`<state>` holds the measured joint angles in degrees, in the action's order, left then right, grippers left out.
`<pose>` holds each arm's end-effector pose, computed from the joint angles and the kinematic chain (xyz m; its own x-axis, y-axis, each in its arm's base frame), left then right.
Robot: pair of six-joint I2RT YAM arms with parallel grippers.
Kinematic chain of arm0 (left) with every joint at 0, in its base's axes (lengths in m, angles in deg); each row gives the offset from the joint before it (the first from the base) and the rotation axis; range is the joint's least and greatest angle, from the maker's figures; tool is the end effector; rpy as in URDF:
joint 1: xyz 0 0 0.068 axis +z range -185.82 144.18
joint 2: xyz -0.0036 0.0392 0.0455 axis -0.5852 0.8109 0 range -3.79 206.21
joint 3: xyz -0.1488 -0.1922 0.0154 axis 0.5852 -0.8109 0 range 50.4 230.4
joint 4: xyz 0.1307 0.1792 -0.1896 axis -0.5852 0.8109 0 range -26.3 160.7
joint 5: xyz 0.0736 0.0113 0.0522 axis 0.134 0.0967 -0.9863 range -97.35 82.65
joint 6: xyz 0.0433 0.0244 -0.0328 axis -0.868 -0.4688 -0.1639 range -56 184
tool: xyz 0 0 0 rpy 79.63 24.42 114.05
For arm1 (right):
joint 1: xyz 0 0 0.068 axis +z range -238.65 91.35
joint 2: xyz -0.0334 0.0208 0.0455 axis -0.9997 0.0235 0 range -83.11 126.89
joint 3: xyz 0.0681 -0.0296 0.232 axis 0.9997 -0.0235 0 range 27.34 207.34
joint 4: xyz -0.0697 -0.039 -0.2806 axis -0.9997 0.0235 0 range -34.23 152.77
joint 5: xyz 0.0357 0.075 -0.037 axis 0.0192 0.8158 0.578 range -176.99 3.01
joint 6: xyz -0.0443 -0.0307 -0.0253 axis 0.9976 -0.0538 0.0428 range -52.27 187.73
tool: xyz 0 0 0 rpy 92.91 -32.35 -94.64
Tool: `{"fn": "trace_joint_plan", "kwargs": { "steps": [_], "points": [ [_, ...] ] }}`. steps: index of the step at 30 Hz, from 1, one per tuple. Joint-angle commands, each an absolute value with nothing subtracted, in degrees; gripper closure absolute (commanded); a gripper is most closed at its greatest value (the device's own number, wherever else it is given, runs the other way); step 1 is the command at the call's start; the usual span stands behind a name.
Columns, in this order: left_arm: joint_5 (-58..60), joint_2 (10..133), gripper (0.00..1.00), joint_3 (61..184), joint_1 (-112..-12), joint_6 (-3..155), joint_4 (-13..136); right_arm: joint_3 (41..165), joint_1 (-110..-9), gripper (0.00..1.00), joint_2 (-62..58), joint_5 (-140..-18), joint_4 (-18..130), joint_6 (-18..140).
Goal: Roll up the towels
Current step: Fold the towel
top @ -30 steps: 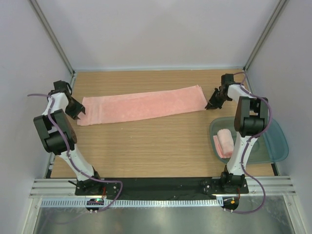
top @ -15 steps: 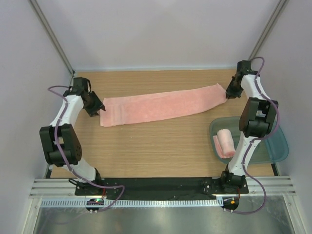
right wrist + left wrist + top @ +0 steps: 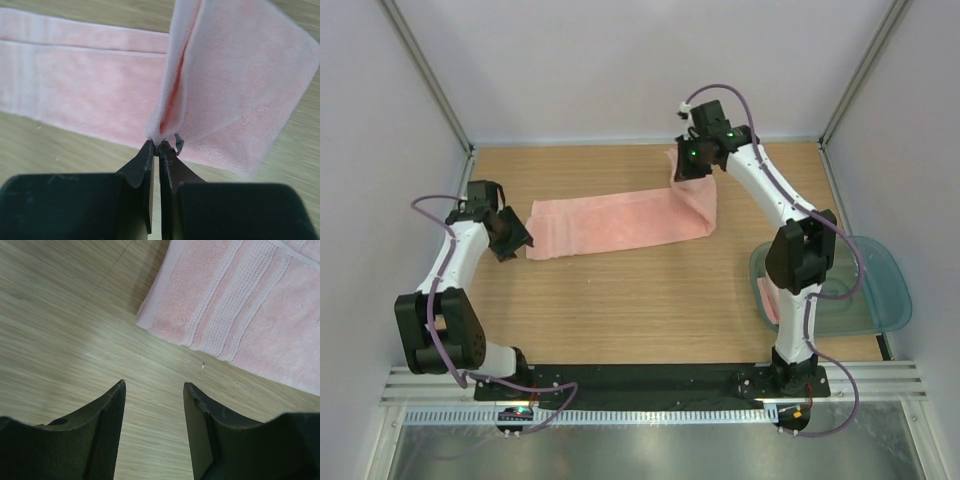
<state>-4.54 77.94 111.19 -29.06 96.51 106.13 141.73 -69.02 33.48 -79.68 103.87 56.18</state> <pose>0.3174 0.0355 0.1966 -0.6971 -0.6232 -0.3545 -0.5579 0.7821 -0.2778 0.4491 0.1660 0.2815 -0.7922 -0.0717 -0.6061 -0.2563 0.9403 0.2238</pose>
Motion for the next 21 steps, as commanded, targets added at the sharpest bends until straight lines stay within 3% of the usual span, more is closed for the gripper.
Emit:
{"fn": "trace_joint_plan", "kwargs": {
  "steps": [1, 10, 21],
  "points": [
    [-6.9, 73.7, 0.49, 111.0, -28.9, 96.6, 103.3, 146.8, -65.5, 0.99, 29.6, -75.3, 103.4, 54.1],
    [-8.9, 70.2, 0.47, 109.5, -28.9, 97.8, 102.0, 150.2, -53.8, 0.99, 33.2, -71.2, 91.4, 44.2],
    [-10.3, 68.5, 0.46, 109.4, -28.7, 97.9, 102.3, 164.2, -42.6, 0.99, 47.6, -72.5, 84.9, 36.7]
  ]
}}
